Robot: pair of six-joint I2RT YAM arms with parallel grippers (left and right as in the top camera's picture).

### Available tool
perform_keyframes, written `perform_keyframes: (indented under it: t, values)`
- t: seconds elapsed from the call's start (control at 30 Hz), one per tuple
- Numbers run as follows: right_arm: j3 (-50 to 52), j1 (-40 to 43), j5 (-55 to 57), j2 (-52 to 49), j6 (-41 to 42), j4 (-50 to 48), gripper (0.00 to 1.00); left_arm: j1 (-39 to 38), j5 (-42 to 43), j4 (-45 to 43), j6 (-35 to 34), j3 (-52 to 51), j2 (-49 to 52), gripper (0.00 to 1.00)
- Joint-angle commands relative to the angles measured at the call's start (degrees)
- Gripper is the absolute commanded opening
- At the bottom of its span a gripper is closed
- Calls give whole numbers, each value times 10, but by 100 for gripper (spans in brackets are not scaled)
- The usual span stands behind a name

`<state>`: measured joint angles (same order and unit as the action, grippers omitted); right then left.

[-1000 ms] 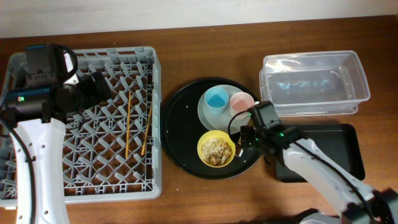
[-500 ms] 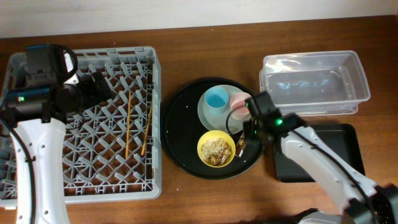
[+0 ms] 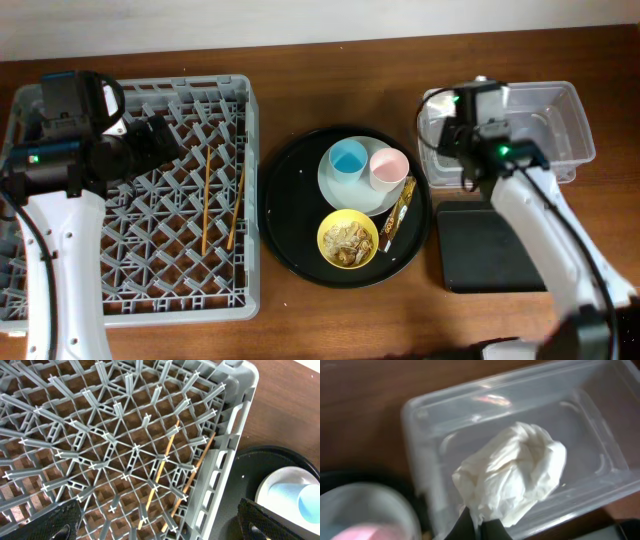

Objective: Sort waste into correct bins and load items into the dishwasher rack
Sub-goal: 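Drop the tissue into the clear plastic bin with right gripper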

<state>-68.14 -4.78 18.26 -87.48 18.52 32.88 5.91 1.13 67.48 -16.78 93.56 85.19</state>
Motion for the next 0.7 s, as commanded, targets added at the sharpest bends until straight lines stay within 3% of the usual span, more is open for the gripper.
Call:
perform_keyframes:
  t: [0.0,0.1,0.3,0.43,0.5,0.53,0.57,0.67]
  values:
    - [-3,49,-63,-56,0,-18,62,2,2,-1,-5,5,1,99]
    - [-7,83,-75,-58,0,-18,99,2,2,-1,-5,5,1,99]
    - [-84,97,-197,9,-1,72,99,2,2,-1,-5,5,1,99]
    - [-139,97,-394,62,-1,179,100,2,2,-1,-5,5,1,99]
    - [-140,97,-448,81,0,229,56,2,2,-1,-5,5,1,99]
    - [-140,96,-455,86,3,255,29,2,2,-1,-5,5,1,99]
    - [-139,93,-448,88,34,297,20,2,2,-1,-5,5,1,99]
    - [-124,73,-446,85,65,348,24,2,2,-1,-5,5,1,99]
